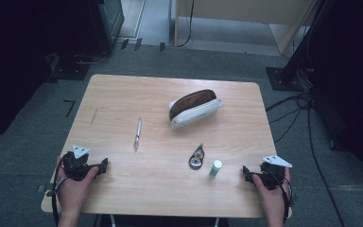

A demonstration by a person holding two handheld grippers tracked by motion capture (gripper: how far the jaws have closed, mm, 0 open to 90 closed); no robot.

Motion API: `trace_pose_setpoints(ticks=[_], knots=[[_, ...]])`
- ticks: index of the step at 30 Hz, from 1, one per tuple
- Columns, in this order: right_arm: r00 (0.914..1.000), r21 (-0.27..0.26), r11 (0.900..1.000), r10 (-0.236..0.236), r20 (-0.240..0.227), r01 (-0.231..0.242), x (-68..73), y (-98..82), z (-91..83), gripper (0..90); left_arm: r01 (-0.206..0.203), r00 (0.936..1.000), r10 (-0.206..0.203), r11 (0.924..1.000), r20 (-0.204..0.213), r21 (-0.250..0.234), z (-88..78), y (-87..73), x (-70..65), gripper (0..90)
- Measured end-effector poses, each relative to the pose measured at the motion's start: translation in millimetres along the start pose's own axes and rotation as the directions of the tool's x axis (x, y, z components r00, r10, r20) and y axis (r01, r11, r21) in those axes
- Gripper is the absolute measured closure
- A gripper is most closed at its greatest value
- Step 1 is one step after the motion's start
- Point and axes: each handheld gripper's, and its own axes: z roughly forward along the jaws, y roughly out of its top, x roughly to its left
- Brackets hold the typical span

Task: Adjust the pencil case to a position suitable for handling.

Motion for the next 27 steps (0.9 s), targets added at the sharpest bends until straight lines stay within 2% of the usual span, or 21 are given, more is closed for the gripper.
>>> trace_pose_setpoints(ticks=[4,7,10,13,15,21,22,23,27], knots=[[1.0,0.0,1.0,0.0,0.0,0.0,0.0,0.0,0.0,0.0,0.0,1.0,0.0,1.0,0.0,0.002,-0.8,-0.6,-0.6,1.5],[1.0,0.0,1.0,-0.001,0.0,0.001,0.0,0.0,0.1,0.0,-0.015,0.9999,0.015,0.9998,-0.006,0.014,-3.4,-0.6,-0.5,1.6],[1.0,-0.01,1.0,-0.007,-0.006,0.007,0.4,-0.1,-0.6,4.4,-0.019,0.9998,0.019,0.9998,-0.003,-0.006,-6.4,0.3,-2.0,5.4],[0.9997,-0.026,1.0,-0.016,-0.016,0.016,1.1,-0.9,-2.6,10.2,-0.008,0.9999,0.009,0.9986,0.007,-0.053,-10.1,3.4,-6.3,7.7],[0.9998,-0.033,0.999,-0.015,-0.016,0.015,1.1,-1.1,-3.1,13.4,-0.021,0.9993,0.024,0.9972,0.029,-0.072,-11.9,6.7,-14.1,7.7],[0.9991,-0.058,0.998,-0.038,-0.018,0.037,4.0,-2.2,-6.1,22.8,-0.048,0.9971,0.052,0.9961,0.056,-0.075,-11.2,9.5,-25.9,7.7],[0.9988,-0.067,0.997,-0.039,-0.028,0.037,4.9,-1.7,-7.7,25.0,-0.053,0.9965,0.057,0.9959,0.061,-0.073,-11.0,9.4,-26.3,7.7],[0.9955,-0.097,0.995,-0.035,-0.088,0.027,6.6,2.0,-11.0,26.8,-0.054,0.9964,0.058,0.996,0.061,-0.072,-10.8,9.3,-26.3,7.8],[0.9912,-0.128,0.991,-0.055,-0.12,0.04,9.7,12.7,-15.4,29.7,-0.048,0.996,0.053,0.9966,0.071,-0.067,-9.3,8.3,-22.8,7.8]])
